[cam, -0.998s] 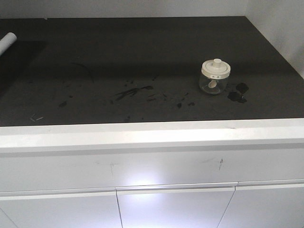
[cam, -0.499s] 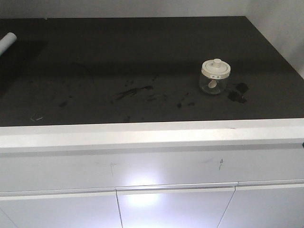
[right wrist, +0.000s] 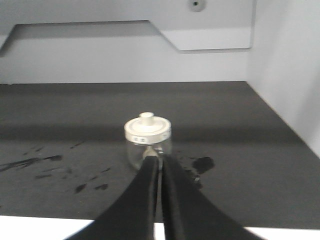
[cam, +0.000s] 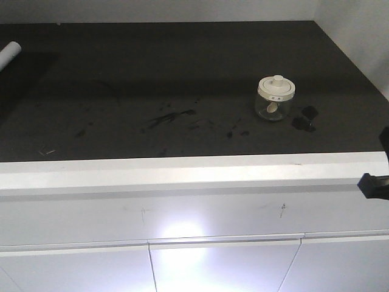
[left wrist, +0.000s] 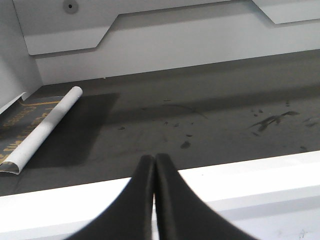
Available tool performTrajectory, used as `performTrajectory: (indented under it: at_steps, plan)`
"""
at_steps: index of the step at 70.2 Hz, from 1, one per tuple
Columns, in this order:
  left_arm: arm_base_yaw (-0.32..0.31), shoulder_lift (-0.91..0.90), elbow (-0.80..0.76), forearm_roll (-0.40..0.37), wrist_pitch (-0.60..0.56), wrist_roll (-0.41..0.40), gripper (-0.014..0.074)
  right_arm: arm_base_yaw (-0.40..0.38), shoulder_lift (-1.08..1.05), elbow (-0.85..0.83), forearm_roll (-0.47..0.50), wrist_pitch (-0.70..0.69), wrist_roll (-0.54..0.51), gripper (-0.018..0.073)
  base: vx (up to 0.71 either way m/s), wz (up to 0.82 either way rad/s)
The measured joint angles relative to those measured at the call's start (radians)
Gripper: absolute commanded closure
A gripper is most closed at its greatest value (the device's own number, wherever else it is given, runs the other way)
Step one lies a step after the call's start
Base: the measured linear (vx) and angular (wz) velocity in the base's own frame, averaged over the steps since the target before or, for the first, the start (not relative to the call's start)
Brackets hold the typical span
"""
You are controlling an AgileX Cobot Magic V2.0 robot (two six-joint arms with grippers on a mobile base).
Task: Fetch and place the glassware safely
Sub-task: 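Reach the right gripper into the hood toward the glass jar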
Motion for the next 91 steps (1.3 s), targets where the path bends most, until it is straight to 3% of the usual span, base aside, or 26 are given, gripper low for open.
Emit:
performTrajectory:
  at_steps: [12,28,36,60,91]
  plan:
    - [0.000,0.000,0.000,0.000,0.000,0.000,0.0603,0.009,0.159,-0.096,-0.002,-0.014,0.000,0.0440,0.00,0.00]
    - [0.000,0.000,0.001,0.000,0.000,0.000,0.0603,0.009,0.423,-0.271,-0.002,-0.071,0.000,0.0163,0.00,0.00]
    - [0.000,0.000,0.001,0.000,0.000,0.000,0.0603,0.009,0.559,-0.364,-0.003,-0.143,-0.003,0.0078,0.00,0.00]
    - [0.000,0.000,0.001,0.000,0.000,0.000,0.0603,0.009,0.931,-0.638,-0.084,-0.302,-0.077,0.0071,0.00,0.00]
    - [0.000,0.000,0.001,0.000,0.000,0.000,0.0603,0.009,1.217,-0.886,-0.092,-0.349,-0.077,0.0071,0.00,0.00]
